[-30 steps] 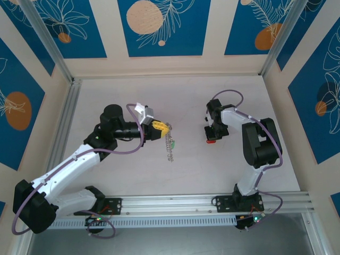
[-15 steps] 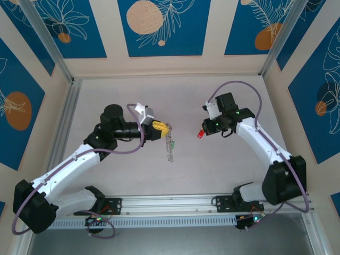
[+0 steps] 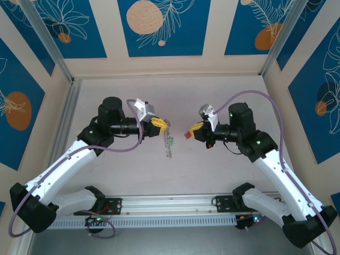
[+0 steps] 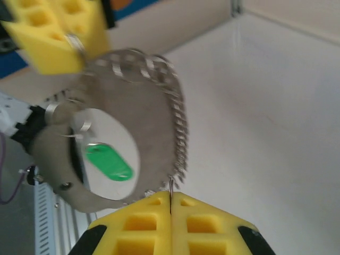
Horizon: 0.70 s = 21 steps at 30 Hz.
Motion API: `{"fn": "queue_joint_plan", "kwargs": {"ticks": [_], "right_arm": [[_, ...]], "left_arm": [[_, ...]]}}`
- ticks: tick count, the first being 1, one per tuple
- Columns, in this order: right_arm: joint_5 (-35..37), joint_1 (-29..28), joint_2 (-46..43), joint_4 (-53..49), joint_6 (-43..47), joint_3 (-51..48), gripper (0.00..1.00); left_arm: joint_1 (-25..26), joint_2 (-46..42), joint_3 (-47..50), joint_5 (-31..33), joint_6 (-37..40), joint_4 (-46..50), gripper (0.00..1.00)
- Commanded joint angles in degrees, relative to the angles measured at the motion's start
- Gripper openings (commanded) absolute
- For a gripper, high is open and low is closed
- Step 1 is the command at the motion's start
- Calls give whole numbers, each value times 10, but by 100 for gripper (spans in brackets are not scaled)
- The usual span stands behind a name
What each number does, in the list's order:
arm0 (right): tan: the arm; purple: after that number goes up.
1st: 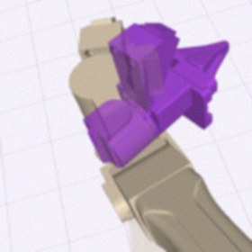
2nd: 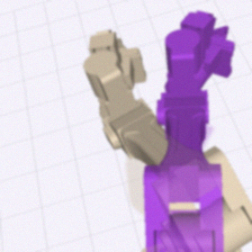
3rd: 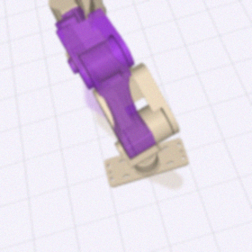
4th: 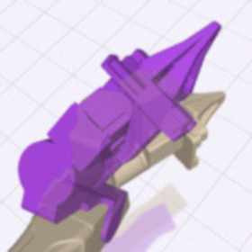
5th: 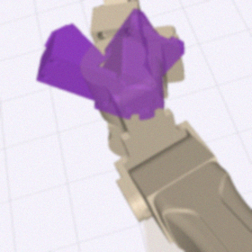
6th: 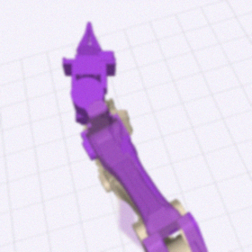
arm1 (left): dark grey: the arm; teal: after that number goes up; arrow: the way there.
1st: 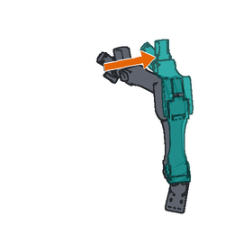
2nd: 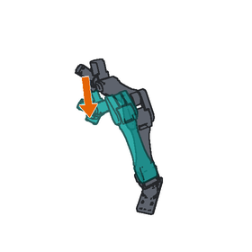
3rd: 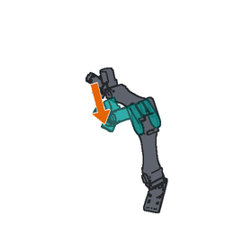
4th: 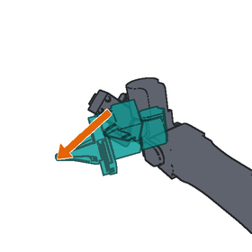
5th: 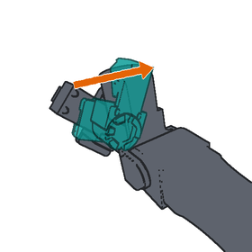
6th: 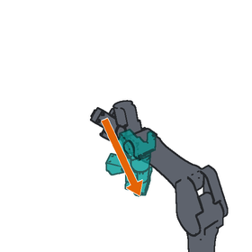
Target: Put the keys on the keyring
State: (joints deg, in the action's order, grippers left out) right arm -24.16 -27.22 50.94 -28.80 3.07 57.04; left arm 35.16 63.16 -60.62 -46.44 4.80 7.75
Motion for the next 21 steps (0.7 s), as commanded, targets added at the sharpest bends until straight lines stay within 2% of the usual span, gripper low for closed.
{"fn": "queue_joint_plan", "kwargs": {"ticks": [1, 9, 15, 21], "right_arm": [[-46, -25, -12, 40, 1, 27, 0], [-104, -49, 19, 60, 48, 102, 0], [-151, -55, 55, 30, 75, 163, 0], [-136, -102, 83, -45, 110, 220, 0]], "left_arm": [[3, -12, -44, -42, 66, 47, 0], [7, -14, -98, -112, 128, 137, 0], [9, -21, -120, -116, 178, 209, 0], [8, -9, -137, -113, 220, 256, 0]]}}
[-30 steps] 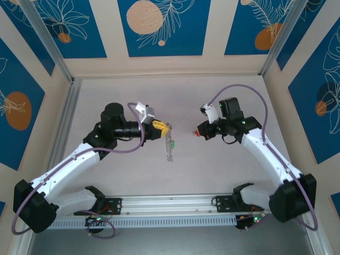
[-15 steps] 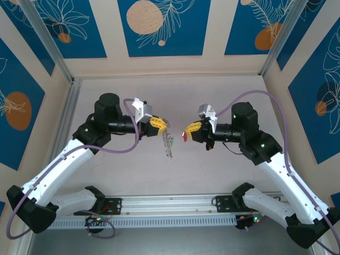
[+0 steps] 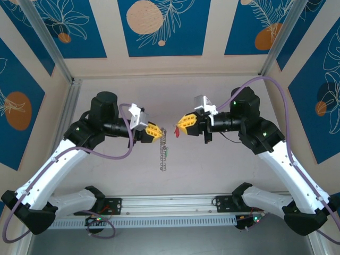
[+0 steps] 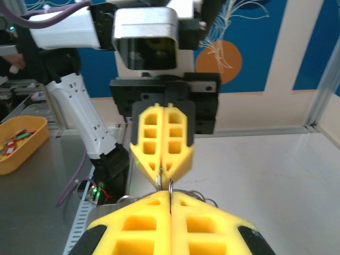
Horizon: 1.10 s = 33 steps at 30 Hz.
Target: Put the keys on the keyring
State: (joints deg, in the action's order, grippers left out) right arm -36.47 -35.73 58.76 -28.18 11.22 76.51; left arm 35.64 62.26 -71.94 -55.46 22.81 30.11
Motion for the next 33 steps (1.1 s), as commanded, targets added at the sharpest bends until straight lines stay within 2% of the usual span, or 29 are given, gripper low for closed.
{"fn": "queue_joint_plan", "kwargs": {"ticks": [1, 11, 21, 33], "right_arm": [[-8, -25, 8, -61, 32, 31, 0], [56, -80, 26, -124, 65, 44, 0], [139, -113, 12, -39, 58, -7, 0], [159, -119, 13, -11, 59, -11, 0]], "left_arm": [[4, 3, -26, -23, 44, 36, 0], [3, 8, -25, -24, 40, 22, 0], [3, 11, -24, -28, 38, 19, 0], [3, 15, -26, -28, 43, 25, 0]]}}
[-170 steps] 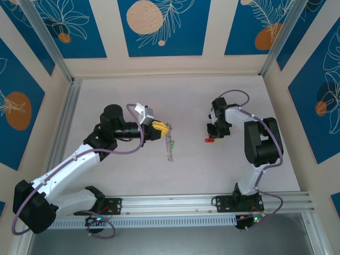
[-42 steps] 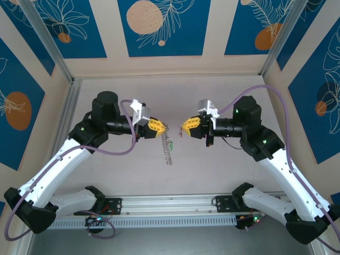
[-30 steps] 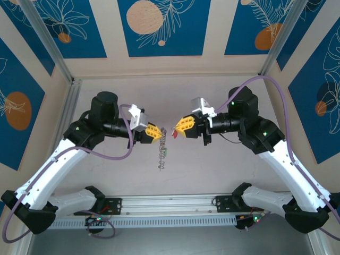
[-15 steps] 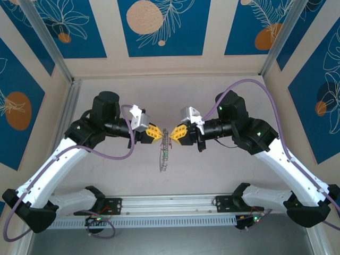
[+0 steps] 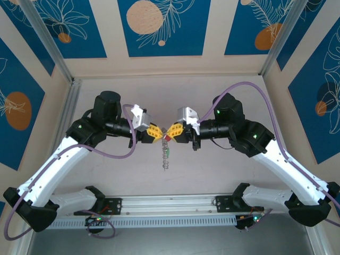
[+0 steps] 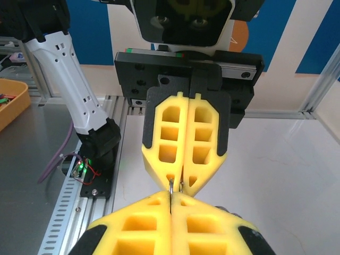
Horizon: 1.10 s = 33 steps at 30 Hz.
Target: Put the keys on the keyring
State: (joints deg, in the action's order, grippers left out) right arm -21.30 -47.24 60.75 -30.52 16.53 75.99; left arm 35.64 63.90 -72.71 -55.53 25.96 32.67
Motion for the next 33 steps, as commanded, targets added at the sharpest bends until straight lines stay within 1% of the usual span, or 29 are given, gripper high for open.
{"fn": "queue_joint_plan", "kwargs": {"ticks": [1, 19, 33], "right_arm": [[6, -4, -5, 10, 6, -5, 0], [21, -6, 16, -19, 23, 4, 0], [14, -6, -10, -17, 17, 6, 0]], "left_arm": [[3, -2, -18, -27, 11, -1, 0], [3, -5, -18, -24, 9, -5, 0], [3, -7, -14, -13, 13, -3, 0]]}}
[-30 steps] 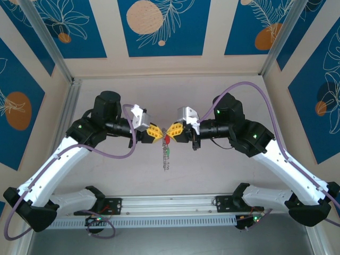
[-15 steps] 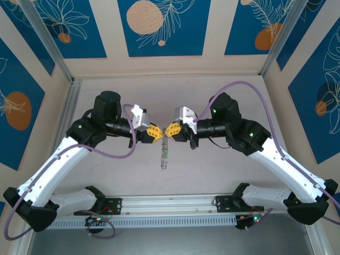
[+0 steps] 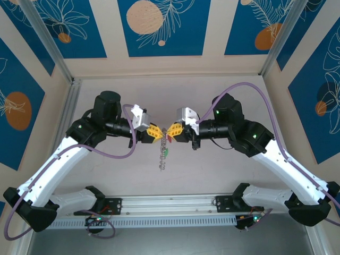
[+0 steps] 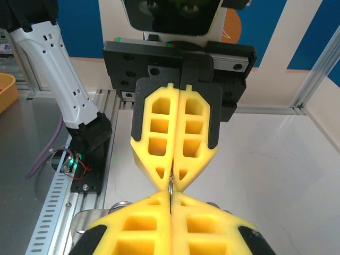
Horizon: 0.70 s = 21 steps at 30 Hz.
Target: Put the keys on the keyring
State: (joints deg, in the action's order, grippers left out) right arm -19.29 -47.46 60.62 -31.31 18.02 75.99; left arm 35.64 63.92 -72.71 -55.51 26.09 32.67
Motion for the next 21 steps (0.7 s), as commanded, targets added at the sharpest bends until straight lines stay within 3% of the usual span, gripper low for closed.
{"fn": "queue_joint_plan", "kwargs": {"ticks": [1, 21], "right_arm": [[-9, -4, -9, -9, 1, 5, 0], [-11, -4, 5, -14, 0, -4, 0]], "left_arm": [[3, -7, -14, -13, 11, -4, 0], [3, -7, -15, -15, 6, -11, 0]]}}
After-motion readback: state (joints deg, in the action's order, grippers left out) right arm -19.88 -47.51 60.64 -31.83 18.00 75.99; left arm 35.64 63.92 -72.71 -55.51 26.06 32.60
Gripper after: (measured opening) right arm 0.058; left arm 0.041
